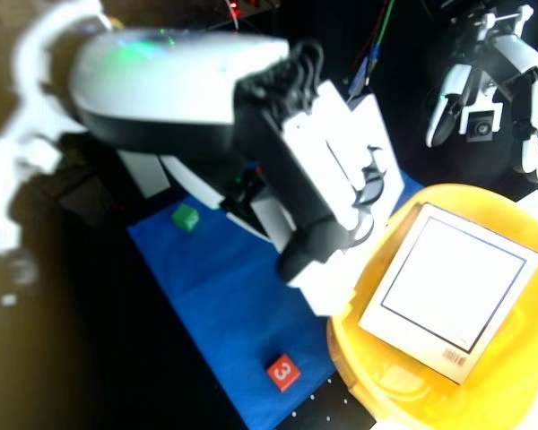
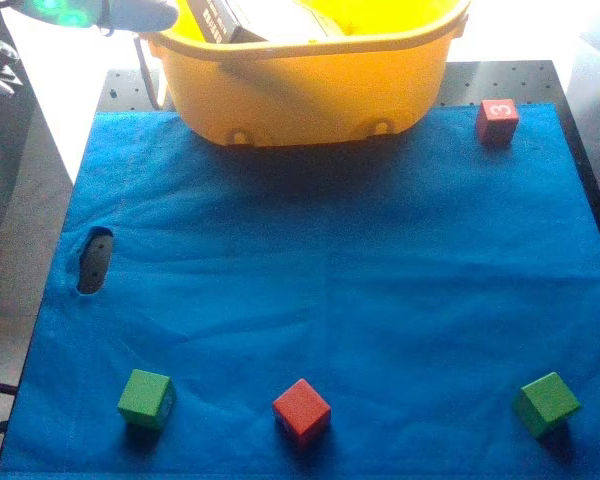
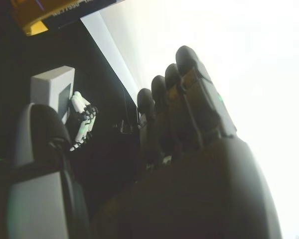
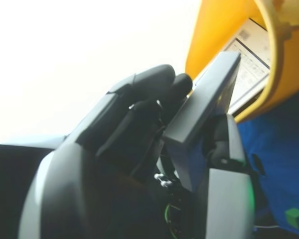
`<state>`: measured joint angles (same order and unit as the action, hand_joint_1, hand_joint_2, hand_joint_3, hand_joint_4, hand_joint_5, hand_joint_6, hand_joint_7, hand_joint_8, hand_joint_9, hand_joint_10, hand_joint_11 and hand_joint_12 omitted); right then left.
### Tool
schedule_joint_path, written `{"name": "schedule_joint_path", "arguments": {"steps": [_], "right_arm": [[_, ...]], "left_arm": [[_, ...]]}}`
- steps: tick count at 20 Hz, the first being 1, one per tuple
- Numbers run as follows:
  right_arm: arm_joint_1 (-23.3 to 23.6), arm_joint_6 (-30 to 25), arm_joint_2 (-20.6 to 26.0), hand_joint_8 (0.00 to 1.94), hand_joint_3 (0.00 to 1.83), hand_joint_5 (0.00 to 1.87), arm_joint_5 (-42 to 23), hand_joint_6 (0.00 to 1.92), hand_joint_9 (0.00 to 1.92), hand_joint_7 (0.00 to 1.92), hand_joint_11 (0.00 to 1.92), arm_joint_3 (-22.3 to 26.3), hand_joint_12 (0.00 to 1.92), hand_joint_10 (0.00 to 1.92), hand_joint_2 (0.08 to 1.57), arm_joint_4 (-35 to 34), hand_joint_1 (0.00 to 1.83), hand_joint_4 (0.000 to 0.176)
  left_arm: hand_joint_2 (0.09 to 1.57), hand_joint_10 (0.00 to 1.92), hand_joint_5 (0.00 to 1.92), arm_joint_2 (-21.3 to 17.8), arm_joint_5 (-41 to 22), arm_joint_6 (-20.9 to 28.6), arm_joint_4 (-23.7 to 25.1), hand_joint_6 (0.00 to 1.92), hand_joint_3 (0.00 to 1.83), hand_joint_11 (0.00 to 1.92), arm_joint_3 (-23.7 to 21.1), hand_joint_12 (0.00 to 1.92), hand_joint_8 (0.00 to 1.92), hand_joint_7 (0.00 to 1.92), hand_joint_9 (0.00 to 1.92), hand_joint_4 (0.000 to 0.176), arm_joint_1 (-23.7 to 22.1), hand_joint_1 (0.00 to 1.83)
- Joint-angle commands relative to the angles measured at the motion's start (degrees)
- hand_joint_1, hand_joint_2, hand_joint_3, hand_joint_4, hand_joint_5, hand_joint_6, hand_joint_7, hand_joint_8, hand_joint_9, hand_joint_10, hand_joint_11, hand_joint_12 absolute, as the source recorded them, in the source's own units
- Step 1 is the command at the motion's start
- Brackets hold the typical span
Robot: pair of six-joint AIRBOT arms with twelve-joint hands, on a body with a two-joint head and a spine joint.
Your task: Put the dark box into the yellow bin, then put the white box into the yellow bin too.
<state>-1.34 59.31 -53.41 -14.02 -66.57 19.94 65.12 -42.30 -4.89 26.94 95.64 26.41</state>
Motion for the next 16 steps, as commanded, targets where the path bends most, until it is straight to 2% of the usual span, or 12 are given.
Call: {"name": "schedule_joint_path", "arguments": {"steps": [1,4,7,9,10,13,16], "right_arm": [[1.53,1.13,-0.03,0.85,0.00,0.93,-6.28,0.97,1.27,1.13,0.95,-0.32,1.25,0.40,1.10,-0.30,1.25,0.000],[2.36,2.48,-0.33,0.83,0.00,0.93,-6.26,0.93,1.28,1.16,0.97,-1.05,1.24,0.40,1.09,-0.29,1.26,0.000],[2.82,3.20,-1.02,0.80,0.00,0.92,-6.27,0.96,1.32,1.17,1.06,-2.00,1.07,0.33,1.09,-0.29,1.27,0.000],[2.89,4.07,-1.45,0.84,0.00,0.96,-6.28,0.88,1.33,1.15,1.05,-2.72,1.09,0.30,1.08,-0.30,1.26,0.000],[2.89,4.05,-1.62,0.82,0.00,0.94,-6.28,0.94,1.33,1.15,1.06,-3.23,1.03,0.28,1.09,-0.34,1.25,0.000],[2.82,4.03,-2.46,0.87,0.00,0.97,-6.27,0.89,1.27,1.13,0.96,-4.59,1.17,0.33,1.09,-0.80,1.25,0.000],[2.54,4.03,-3.15,0.85,0.00,0.93,-6.27,0.96,1.21,1.13,0.91,-5.84,1.23,0.44,1.09,-1.88,1.25,0.000]], "left_arm": [[0.98,0.00,0.38,0.06,-6.05,0.39,-3.07,0.00,0.01,0.40,0.13,0.01,0.00,0.38,0.36,0.000,-0.51,1.03],[1.00,0.00,0.35,0.03,-6.75,0.44,-3.32,0.00,0.01,0.41,0.01,0.01,0.00,0.37,0.36,0.000,-0.52,0.99],[0.99,0.00,0.35,-0.05,-8.26,0.58,-3.87,0.00,0.00,0.36,-0.50,0.00,0.00,0.33,0.30,0.000,-0.53,0.96],[0.99,0.01,0.33,0.02,-9.31,0.69,-4.19,0.00,0.00,0.37,-0.85,0.01,0.01,0.34,0.32,0.000,-0.57,0.93],[0.99,0.01,0.32,0.26,-9.74,0.71,-4.23,0.00,0.00,0.37,-0.92,0.00,0.01,0.35,0.33,0.000,-0.71,0.93],[1.02,0.01,0.32,1.12,-10.55,0.75,-4.25,0.00,0.01,0.36,-0.91,0.00,0.00,0.34,0.33,0.000,-1.05,0.88],[1.01,0.01,0.33,1.94,-11.34,0.92,-4.25,0.00,0.00,0.37,-0.88,0.01,0.00,0.35,0.34,0.000,-1.18,0.90]]}}
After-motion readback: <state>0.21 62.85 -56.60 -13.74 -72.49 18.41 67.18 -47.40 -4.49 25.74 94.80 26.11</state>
